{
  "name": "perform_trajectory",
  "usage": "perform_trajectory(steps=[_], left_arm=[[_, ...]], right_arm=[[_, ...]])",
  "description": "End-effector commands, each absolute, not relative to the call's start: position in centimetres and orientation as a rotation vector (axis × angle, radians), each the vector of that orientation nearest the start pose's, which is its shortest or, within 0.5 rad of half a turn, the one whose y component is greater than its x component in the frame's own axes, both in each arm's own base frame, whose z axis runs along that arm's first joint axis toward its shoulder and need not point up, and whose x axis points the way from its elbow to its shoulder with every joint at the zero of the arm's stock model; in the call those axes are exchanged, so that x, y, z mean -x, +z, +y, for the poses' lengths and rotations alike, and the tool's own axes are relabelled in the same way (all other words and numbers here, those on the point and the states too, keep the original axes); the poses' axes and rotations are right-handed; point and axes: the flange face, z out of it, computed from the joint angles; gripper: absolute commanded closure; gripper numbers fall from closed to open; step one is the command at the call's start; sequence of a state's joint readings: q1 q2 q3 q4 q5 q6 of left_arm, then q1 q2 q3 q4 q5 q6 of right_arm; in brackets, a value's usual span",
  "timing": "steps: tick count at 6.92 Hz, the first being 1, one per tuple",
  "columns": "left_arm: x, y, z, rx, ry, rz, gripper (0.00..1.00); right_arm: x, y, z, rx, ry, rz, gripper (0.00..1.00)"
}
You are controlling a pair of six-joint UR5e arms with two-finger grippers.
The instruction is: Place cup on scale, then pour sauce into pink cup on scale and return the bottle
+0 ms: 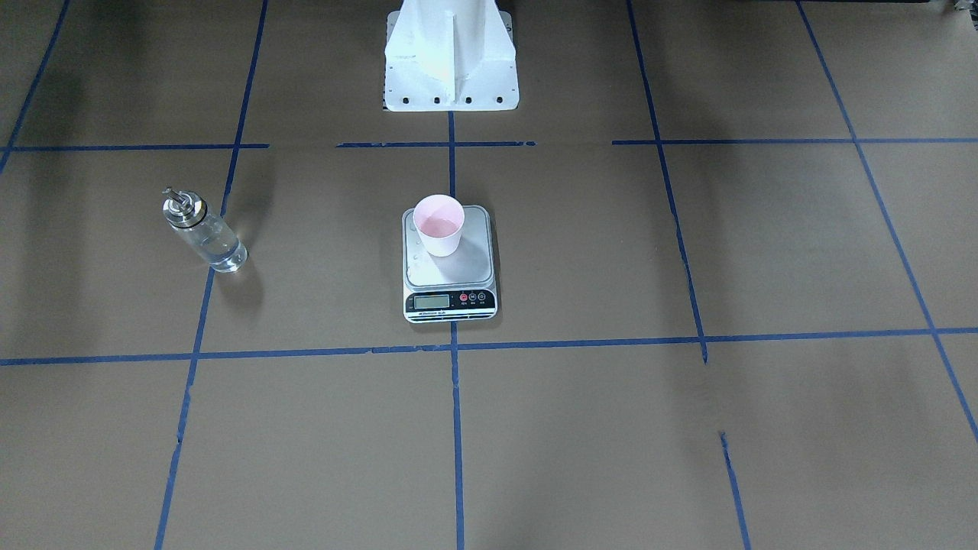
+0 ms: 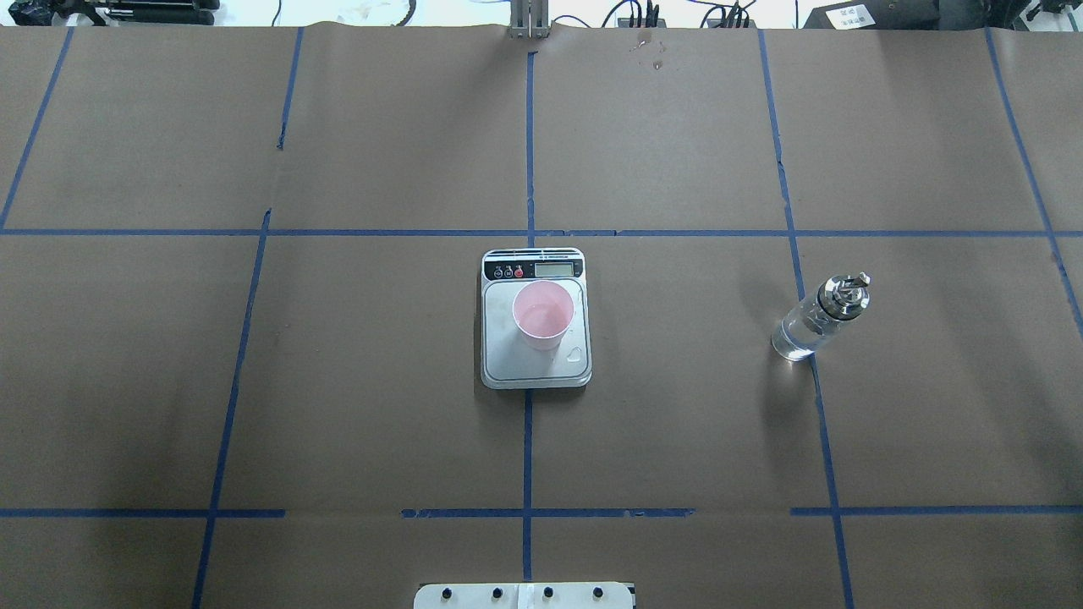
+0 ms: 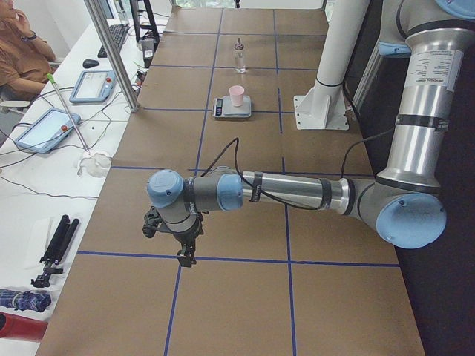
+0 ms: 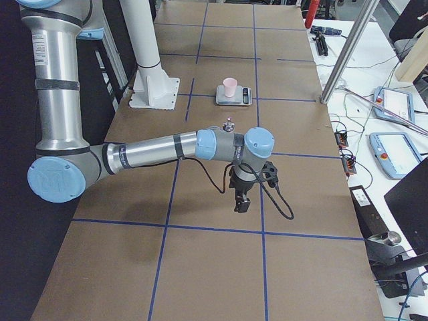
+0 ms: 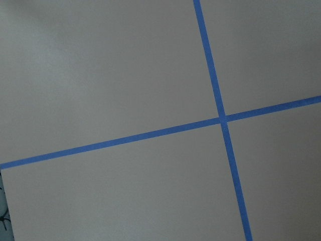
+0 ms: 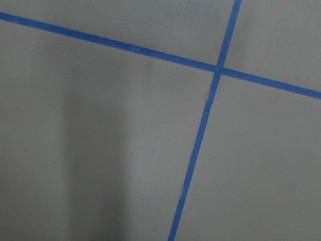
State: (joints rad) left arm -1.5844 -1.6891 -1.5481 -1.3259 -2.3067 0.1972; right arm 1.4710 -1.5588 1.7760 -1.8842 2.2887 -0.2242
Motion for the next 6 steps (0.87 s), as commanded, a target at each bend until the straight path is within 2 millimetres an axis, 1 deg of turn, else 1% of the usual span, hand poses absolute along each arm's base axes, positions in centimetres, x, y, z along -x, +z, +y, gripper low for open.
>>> perform_trajectory(steps=[1, 2, 3, 4, 6], left_arm=[[8.0, 64.0, -52.5, 0.053, 0.139, 0.64, 0.0], [7.8, 64.3, -52.6, 0.021, 0.149, 0.651, 0.0], [7.5, 64.2, -52.6, 0.017, 0.146, 0.692, 0.0], [7.4, 64.1, -52.7, 0.013, 0.145, 0.698, 0.0], [7.4, 62.7, -53.7, -0.058, 0.171, 0.693, 0.0]], right_arm=[[-1.6, 58.8, -48.4, 0.052, -0.282, -0.723, 0.0], [-1.6, 58.8, -48.4, 0.052, -0.282, -0.723, 0.0], [-1.6, 58.8, -48.4, 0.053, -0.28, -0.724, 0.0], [-1.6, 58.9, -48.3, 0.054, -0.279, -0.724, 0.0], [-1.6, 58.9, -48.3, 0.053, -0.281, -0.727, 0.0]])
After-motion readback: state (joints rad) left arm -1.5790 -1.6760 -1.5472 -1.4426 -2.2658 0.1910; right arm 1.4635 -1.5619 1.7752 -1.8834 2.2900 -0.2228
